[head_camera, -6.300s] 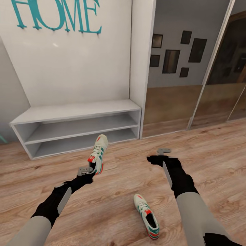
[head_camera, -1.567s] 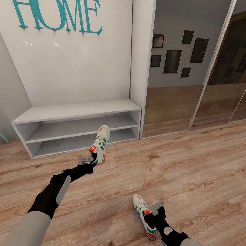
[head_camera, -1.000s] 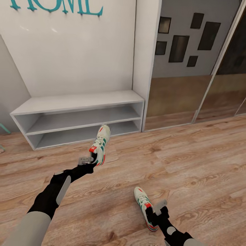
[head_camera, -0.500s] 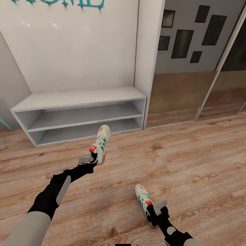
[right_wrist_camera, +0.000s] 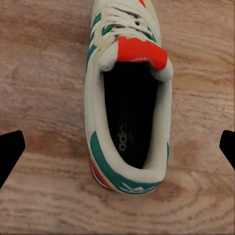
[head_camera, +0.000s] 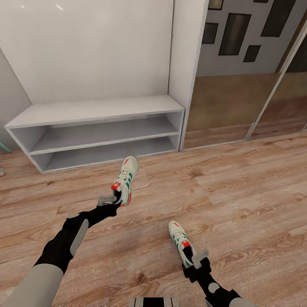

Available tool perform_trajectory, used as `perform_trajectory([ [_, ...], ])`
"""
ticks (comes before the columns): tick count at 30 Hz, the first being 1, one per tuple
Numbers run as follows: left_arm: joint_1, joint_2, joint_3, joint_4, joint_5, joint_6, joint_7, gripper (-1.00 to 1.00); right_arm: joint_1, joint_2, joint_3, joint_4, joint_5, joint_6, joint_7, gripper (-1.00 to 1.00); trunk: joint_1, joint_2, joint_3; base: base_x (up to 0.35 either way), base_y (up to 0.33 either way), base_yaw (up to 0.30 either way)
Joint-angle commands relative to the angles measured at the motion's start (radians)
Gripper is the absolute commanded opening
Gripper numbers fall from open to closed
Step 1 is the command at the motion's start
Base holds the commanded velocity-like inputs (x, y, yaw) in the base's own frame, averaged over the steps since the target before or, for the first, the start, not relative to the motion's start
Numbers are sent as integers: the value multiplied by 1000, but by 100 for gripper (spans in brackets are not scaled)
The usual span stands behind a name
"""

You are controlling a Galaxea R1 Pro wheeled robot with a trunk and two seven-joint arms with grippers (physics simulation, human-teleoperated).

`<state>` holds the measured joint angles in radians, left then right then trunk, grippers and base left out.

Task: Pick up the two gym shoes and the two sandals from the corridor floor and place them onto the hallstand (shoe rack) in the corridor, making sure they are on the rack and not on the floor. Arrange them so the two gym shoes are next to each other and the two sandals are next to each other.

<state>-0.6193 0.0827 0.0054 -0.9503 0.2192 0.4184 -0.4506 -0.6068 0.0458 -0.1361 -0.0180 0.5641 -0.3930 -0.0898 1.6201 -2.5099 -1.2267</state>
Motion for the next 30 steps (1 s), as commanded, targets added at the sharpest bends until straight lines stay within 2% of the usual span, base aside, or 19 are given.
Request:
perform_trajectory([
  [1,0,0,1,-1,11,9,-2,-100,-1,0,-8,1,10,-3,-5,100,0,-1,-6,0,0,-16],
  [7,0,0,1,-1,11,9,-2,-100,-1,0,-9,1,7,-3,-6,100,0,-1,-14,0,0,-88],
  [21,0,0,1,-1,11,8,-2,-100,-1,-1,-14,1,5,-3,-7,100,0,-1,-17,0,0,-9],
  [30,0,0,1,-1,11,8,-2,-100,-1,-1,-14,1,5,-3,-7,100,4,-3,-65,0,0,0],
])
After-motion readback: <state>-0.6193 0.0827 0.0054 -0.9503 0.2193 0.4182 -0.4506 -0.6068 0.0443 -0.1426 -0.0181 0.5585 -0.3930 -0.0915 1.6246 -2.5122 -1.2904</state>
